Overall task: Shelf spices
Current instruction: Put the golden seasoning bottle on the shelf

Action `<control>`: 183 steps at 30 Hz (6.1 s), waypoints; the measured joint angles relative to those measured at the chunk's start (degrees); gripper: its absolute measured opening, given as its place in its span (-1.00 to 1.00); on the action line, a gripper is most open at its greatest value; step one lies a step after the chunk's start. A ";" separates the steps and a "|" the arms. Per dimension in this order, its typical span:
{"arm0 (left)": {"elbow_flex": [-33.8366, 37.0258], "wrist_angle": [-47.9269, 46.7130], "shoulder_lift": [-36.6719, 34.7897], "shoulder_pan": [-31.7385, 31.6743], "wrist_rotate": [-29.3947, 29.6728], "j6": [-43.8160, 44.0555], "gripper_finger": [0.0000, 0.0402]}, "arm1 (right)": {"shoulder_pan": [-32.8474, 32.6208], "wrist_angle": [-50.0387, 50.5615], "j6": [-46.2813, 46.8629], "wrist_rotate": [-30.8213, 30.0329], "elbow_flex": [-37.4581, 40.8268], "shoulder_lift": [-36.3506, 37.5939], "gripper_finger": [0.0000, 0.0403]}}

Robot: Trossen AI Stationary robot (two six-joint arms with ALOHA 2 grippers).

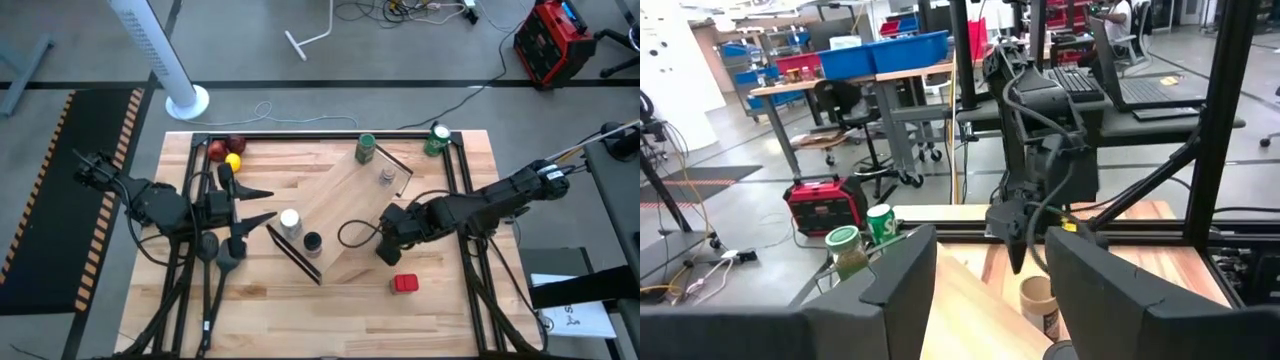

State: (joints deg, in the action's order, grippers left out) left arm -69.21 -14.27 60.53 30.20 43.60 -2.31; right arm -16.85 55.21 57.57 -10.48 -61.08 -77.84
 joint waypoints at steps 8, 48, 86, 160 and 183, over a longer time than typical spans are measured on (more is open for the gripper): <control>0.00 -1.17 0.00 0.00 0.01 0.35 -0.09 | 2.02 -0.23 -3.14 2.95 -0.02 -1.33 0.74; 0.00 -3.94 0.02 0.00 -0.04 1.59 -0.14 | -0.70 8.03 -4.65 11.85 -5.19 -11.51 0.27; 0.00 -6.44 0.13 0.09 -2.32 4.37 -0.18 | 20.68 33.81 -60.73 8.96 -66.11 -34.49 0.30; 0.00 -9.04 0.13 0.09 -2.65 5.95 -0.18 | 16.59 34.75 -57.44 -9.17 -73.43 -27.56 0.41; 0.01 -10.61 0.04 0.09 -2.65 7.34 -0.18 | 16.66 27.82 -56.24 -1.12 -53.01 -26.47 0.38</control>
State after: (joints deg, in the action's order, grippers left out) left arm -69.20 -24.88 60.58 30.28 40.95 5.04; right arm -0.19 83.03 1.33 -11.59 -114.09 -104.31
